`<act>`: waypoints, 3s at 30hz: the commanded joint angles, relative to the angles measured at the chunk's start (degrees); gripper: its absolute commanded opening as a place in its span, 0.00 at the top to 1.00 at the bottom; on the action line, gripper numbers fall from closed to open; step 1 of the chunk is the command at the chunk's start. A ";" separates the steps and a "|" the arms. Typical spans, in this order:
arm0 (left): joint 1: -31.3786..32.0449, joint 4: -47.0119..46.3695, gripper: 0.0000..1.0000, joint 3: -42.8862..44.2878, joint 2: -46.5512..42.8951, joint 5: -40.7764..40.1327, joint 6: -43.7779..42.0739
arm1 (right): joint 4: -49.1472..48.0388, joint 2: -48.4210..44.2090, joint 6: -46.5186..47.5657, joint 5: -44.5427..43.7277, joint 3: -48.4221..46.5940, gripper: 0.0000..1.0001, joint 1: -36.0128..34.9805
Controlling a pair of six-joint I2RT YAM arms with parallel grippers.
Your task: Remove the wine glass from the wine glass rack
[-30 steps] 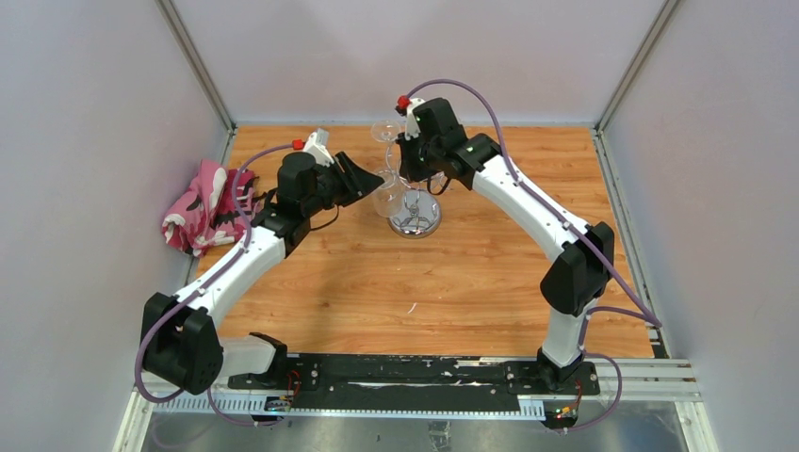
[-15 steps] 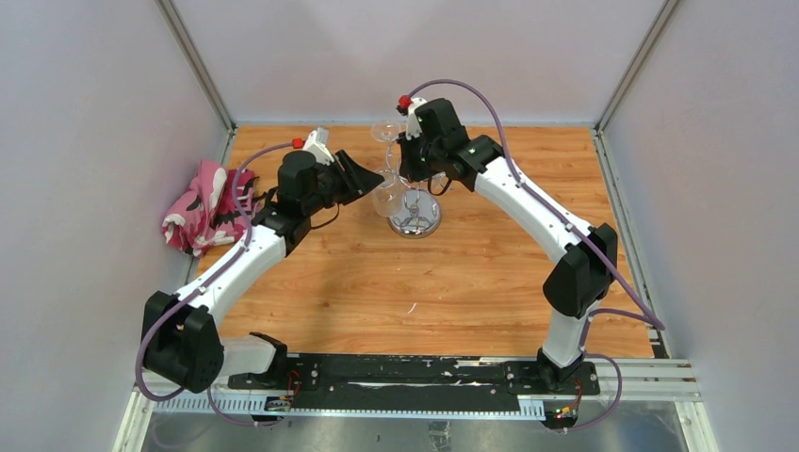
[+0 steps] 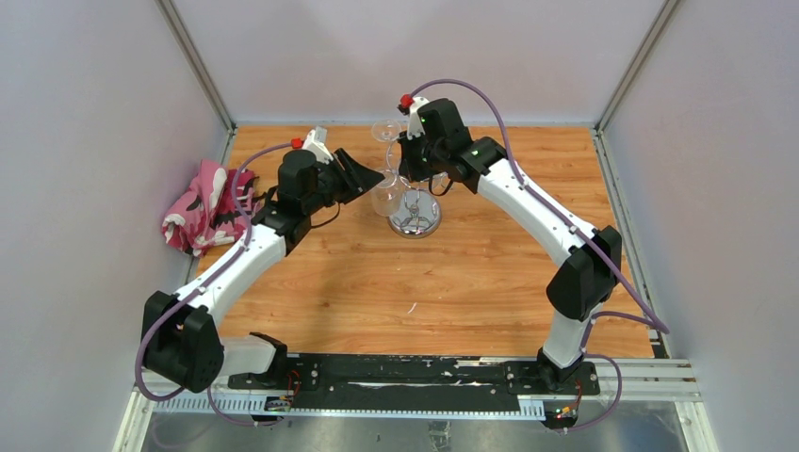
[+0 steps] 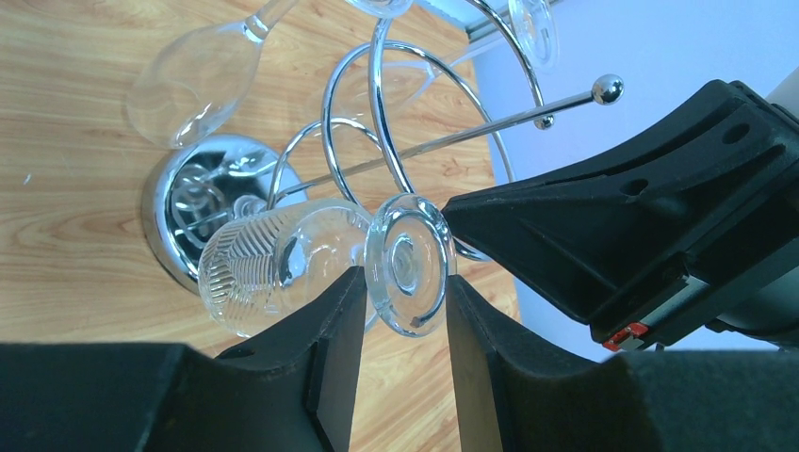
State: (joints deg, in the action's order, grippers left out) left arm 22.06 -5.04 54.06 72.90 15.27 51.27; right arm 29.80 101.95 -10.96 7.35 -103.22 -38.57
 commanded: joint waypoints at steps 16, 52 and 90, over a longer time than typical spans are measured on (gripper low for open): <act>0.96 -2.34 0.60 3.71 -3.97 0.84 0.76 | 0.26 -1.14 -0.45 2.26 0.65 1.00 -0.20; 1.84 -3.80 0.72 3.55 1.16 2.62 -0.07 | 5.61 -0.57 -1.37 -5.00 -0.96 1.00 -1.59; 1.84 -3.88 0.74 2.22 1.21 3.12 -1.69 | 7.10 -3.77 1.47 -14.45 3.79 1.00 -10.48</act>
State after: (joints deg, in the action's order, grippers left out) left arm 23.07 -6.07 56.51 74.52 16.51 50.17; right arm 37.30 96.66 -10.37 -6.09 -96.29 -49.17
